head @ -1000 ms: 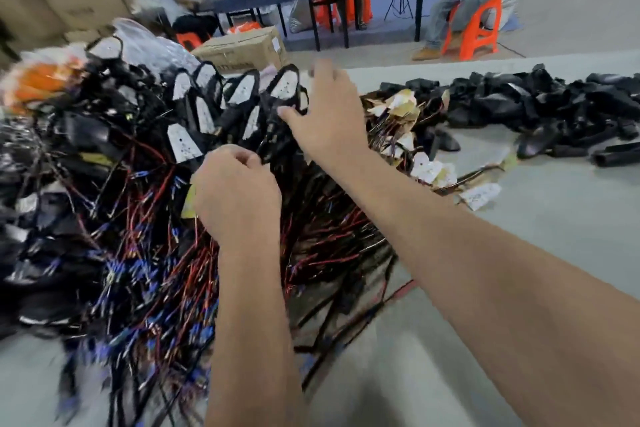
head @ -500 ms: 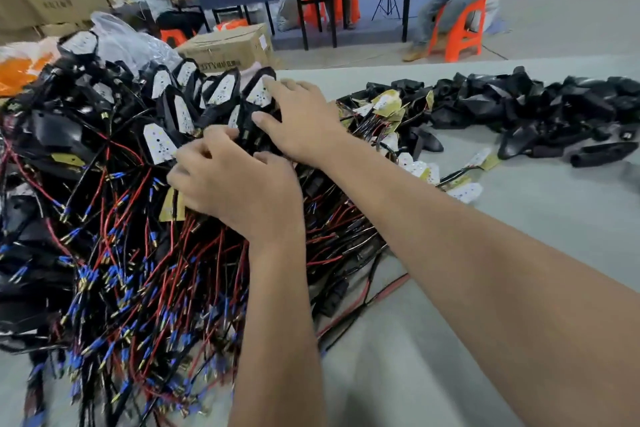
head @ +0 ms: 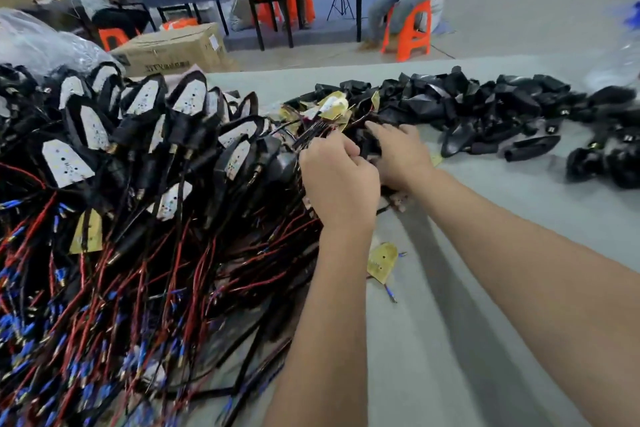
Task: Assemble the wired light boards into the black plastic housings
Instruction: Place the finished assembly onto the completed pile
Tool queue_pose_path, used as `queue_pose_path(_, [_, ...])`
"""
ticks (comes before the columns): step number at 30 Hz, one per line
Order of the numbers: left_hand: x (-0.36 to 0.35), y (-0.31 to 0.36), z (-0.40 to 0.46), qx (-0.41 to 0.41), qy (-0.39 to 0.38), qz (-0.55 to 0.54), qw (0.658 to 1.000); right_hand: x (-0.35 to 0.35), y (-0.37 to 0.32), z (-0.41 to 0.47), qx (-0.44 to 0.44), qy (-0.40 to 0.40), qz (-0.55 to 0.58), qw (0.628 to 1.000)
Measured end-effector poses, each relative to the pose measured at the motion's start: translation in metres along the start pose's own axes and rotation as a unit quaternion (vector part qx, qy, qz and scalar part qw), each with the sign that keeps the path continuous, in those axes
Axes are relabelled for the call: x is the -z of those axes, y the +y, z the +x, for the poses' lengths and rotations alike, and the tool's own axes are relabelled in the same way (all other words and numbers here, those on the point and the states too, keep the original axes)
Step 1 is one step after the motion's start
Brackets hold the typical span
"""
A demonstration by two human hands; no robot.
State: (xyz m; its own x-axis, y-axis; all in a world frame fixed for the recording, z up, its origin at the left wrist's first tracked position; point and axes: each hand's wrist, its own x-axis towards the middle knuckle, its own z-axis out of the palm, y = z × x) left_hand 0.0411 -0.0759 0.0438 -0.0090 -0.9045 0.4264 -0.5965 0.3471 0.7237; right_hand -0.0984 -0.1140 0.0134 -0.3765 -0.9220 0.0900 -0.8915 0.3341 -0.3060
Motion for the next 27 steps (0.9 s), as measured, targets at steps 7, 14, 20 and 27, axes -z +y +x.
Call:
queue_pose_path(7, [-0.042, 0.007, 0.023, -0.002, -0.099, 0.249, 0.963, 0.001, 0.009, 0.010, 0.037, 0.053, 0.081, 0.995])
queue_pose_path(14, [-0.064, 0.022, 0.024, -0.074, -0.069, 0.215, 0.971, 0.022, 0.035, -0.014, 0.036, 0.153, 0.289, 0.944])
queue_pose_path(20, [-0.089, 0.056, -0.002, -0.091, -0.214, -0.081, 0.969, 0.045, 0.089, -0.041, -0.066, 0.243, 0.384, 0.888])
queue_pose_path(27, [-0.133, 0.077, -0.051, -0.009, -0.281, -0.154, 0.947, 0.077, 0.173, -0.046, -0.179, 0.278, 0.104, 0.938])
